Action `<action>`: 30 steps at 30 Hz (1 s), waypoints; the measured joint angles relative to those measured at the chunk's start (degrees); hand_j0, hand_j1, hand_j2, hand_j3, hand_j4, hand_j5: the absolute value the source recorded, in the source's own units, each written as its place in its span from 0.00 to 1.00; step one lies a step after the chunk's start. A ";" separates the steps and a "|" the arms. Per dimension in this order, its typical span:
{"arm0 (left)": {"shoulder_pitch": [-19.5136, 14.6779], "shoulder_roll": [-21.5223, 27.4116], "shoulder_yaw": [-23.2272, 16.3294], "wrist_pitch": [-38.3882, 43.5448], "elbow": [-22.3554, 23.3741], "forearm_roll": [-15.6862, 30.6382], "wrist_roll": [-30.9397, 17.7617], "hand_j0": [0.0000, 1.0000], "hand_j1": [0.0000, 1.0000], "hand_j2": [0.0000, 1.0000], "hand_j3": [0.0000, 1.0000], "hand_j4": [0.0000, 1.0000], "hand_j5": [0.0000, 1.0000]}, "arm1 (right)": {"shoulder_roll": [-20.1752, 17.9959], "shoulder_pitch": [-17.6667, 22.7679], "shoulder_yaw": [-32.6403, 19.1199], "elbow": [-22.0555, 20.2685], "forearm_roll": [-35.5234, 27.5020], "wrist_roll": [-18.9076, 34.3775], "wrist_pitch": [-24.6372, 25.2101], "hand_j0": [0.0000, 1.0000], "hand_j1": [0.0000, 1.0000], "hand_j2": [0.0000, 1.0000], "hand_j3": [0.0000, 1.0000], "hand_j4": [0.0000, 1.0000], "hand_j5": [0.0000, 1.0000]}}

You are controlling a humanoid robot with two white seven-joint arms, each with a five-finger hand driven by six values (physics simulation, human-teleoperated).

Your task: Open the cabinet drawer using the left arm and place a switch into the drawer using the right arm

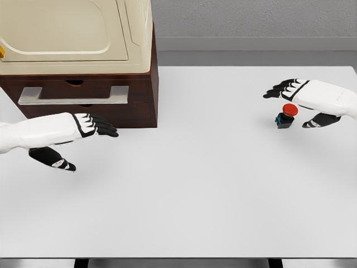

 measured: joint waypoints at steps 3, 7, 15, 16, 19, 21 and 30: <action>-1.50 0.12 0.03 0.10 0.05 1.24 -0.01 1.00 1.00 1.00 1.00 1.00 1.00 | 0.03 -0.70 -0.15 1.50 -0.49 -0.27 0.01 1.00 1.00 1.00 1.00 1.00 1.00; -3.52 0.76 -0.10 0.10 0.30 3.84 -0.12 1.00 1.00 1.00 1.00 1.00 1.00 | -0.02 -1.58 0.00 4.22 -1.37 -0.38 0.01 1.00 1.00 1.00 1.00 1.00 1.00; -5.11 0.87 -0.19 0.08 6.90 7.77 -0.47 1.00 1.00 1.00 1.00 1.00 1.00 | -0.11 -6.24 4.41 8.20 -1.71 -0.38 0.05 1.00 1.00 1.00 1.00 1.00 1.00; -5.11 0.87 -0.24 0.08 7.80 8.00 -0.50 1.00 1.00 1.00 1.00 1.00 1.00 | 0.05 -7.12 5.64 8.38 -1.68 -0.31 0.04 1.00 1.00 1.00 1.00 1.00 1.00; -5.10 0.73 -0.48 0.08 10.02 8.61 -0.57 1.00 1.00 1.00 1.00 1.00 1.00 | 1.44 -12.13 10.17 10.09 -1.45 0.41 0.07 1.00 1.00 1.00 1.00 1.00 1.00; -5.10 0.67 -0.66 0.08 10.98 8.86 -0.82 1.00 1.00 1.00 1.00 1.00 1.00 | 2.00 -13.36 12.99 11.48 -1.22 1.43 0.04 1.00 1.00 1.00 1.00 1.00 1.00; -5.01 -1.18 -0.89 0.08 12.55 9.04 -1.30 1.00 1.00 1.00 1.00 1.00 1.00 | 2.71 -15.29 19.89 17.95 -4.91 2.87 0.00 1.00 1.00 1.00 1.00 1.00 1.00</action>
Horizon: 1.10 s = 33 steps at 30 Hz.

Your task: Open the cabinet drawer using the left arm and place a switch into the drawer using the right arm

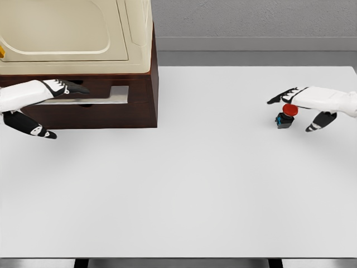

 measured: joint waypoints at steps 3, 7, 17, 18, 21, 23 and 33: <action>0.09 -0.99 -0.41 0.00 -0.01 0.19 -0.68 1.00 1.00 1.00 1.00 1.00 1.00 | 1.40 -0.88 0.39 2.98 -1.73 -0.09 0.01 1.00 1.00 1.00 1.00 1.00 1.00; 0.44 -1.42 -1.40 -0.01 -0.07 0.91 -1.09 1.00 1.00 1.00 1.00 1.00 1.00 | 3.35 -1.85 0.54 6.11 -2.32 0.08 0.01 1.00 1.00 1.00 1.00 1.00 1.00; 0.35 -1.57 -2.61 -0.06 2.22 2.94 -1.21 1.00 1.00 1.00 1.00 1.00 1.00 | 6.16 -2.73 0.88 11.37 -1.96 0.84 0.00 1.00 1.00 1.00 1.00 1.00 1.00; 0.44 -1.56 -2.62 -0.05 2.49 3.18 -1.20 1.00 1.00 1.00 1.00 1.00 1.00 | 6.43 -2.81 0.89 11.70 -1.92 0.86 0.00 1.00 1.00 1.00 1.00 1.00 1.00; 0.35 -1.55 -2.64 -0.02 3.63 3.10 -1.19 1.00 1.00 1.00 1.00 1.00 1.00 | 6.92 -3.08 0.91 12.53 -1.62 0.89 0.00 1.00 1.00 1.00 1.00 1.00 1.00; 0.18 -1.61 -2.69 -0.01 4.15 3.03 -1.19 1.00 1.00 1.00 1.00 1.00 1.00 | 7.13 -3.08 0.92 12.74 -1.47 0.89 0.00 1.00 1.00 1.00 1.00 1.00 1.00; 0.09 -3.52 -2.49 0.25 5.26 4.17 -1.14 1.00 1.00 1.00 1.00 1.00 1.00 | 7.77 -3.08 1.12 12.71 -1.22 0.90 0.00 1.00 1.00 1.00 1.00 1.00 1.00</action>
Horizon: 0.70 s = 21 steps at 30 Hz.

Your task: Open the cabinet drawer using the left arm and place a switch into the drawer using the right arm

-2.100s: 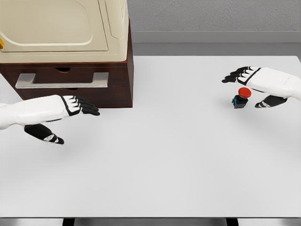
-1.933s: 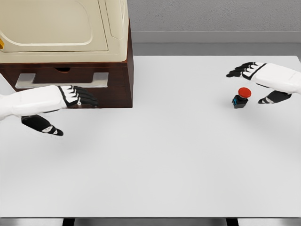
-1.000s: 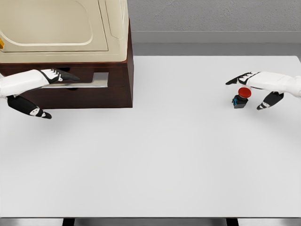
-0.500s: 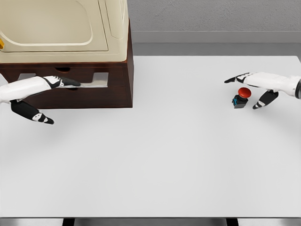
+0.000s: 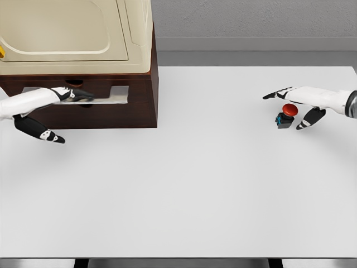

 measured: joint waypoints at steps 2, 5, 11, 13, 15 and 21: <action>0.18 -0.09 -0.05 -0.13 0.35 0.38 -0.03 1.00 1.00 1.00 1.00 1.00 1.00 | 0.02 0.00 0.27 -0.22 0.04 0.00 0.00 1.00 1.00 1.00 1.00 1.00 1.00; 0.35 -0.16 -0.09 -0.22 0.61 0.92 -0.02 1.00 1.00 1.00 1.00 1.00 1.00 | 0.04 0.00 0.52 -0.47 0.07 0.00 0.00 1.00 1.00 1.00 1.00 1.00 1.00; 0.62 0.23 -0.19 -0.21 0.63 0.46 -0.07 1.00 1.00 1.00 1.00 1.00 1.00 | 0.05 0.00 0.89 -0.78 0.08 0.46 0.00 0.88 0.88 0.88 0.88 0.88 0.88; 0.61 0.42 -0.10 -0.05 0.46 1.25 -0.95 1.00 1.00 1.00 1.00 1.00 1.00 | 0.07 0.00 0.92 -0.75 0.09 0.75 0.00 0.86 0.86 0.86 0.86 0.86 0.86; 0.62 0.81 -0.11 -0.05 0.13 1.62 -1.56 1.00 1.00 1.00 1.00 1.00 1.00 | 0.06 0.00 0.93 -0.70 0.09 0.90 0.00 0.83 0.83 0.83 0.83 0.83 0.83; 0.70 2.48 -0.23 -0.17 -1.65 2.26 -2.62 1.00 1.00 1.00 1.00 1.00 1.00 | 0.00 -0.09 0.95 -0.22 0.08 1.26 0.00 0.59 0.59 0.59 0.59 0.59 0.59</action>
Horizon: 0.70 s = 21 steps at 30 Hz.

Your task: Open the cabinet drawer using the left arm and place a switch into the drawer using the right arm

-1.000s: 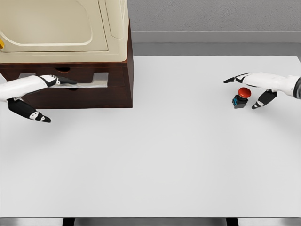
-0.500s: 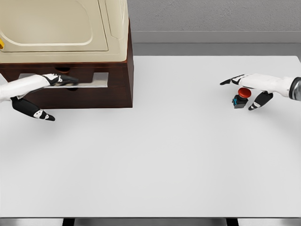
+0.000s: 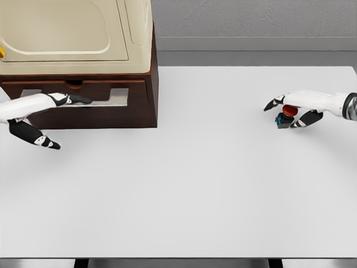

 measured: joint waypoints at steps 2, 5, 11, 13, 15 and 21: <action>-0.09 0.82 -0.08 -0.11 -0.90 0.35 -0.32 1.00 1.00 1.00 1.00 1.00 1.00 | -0.06 -0.35 0.00 0.04 0.00 0.04 0.00 0.48 0.48 0.48 0.48 0.48 0.48; -0.09 1.71 -0.04 -0.10 -1.94 1.54 -0.50 1.00 1.00 1.00 1.00 1.00 1.00 | -0.11 -0.44 -0.06 0.03 -0.10 0.02 0.04 0.42 0.42 0.42 0.42 0.42 0.42; 0.44 2.87 -0.06 -0.09 -3.29 2.62 -0.58 1.00 1.00 1.00 1.00 1.00 1.00 | -0.09 -0.79 -0.14 -1.00 0.02 0.06 0.00 0.38 0.38 0.38 0.38 0.38 0.38; 0.52 3.41 -0.08 -0.09 -3.96 2.94 -0.59 1.00 1.00 1.00 1.00 1.00 1.00 | -0.19 -1.14 -0.18 -2.11 0.05 -0.05 -0.02 0.38 0.38 0.38 0.38 0.38 0.38; 1.32 4.01 -0.05 -0.09 -4.78 3.47 -0.59 1.00 1.00 1.00 1.00 1.00 1.00 | -0.41 -1.23 -0.24 -4.06 -0.23 -0.31 -0.02 0.38 0.38 0.38 0.38 0.38 0.38; 1.76 6.09 0.02 -0.10 -7.03 4.52 -0.57 1.00 1.00 1.00 1.00 1.00 1.00 | -1.93 -2.11 -0.58 -11.20 -1.48 -0.72 -0.02 0.38 0.38 0.38 0.38 0.38 0.38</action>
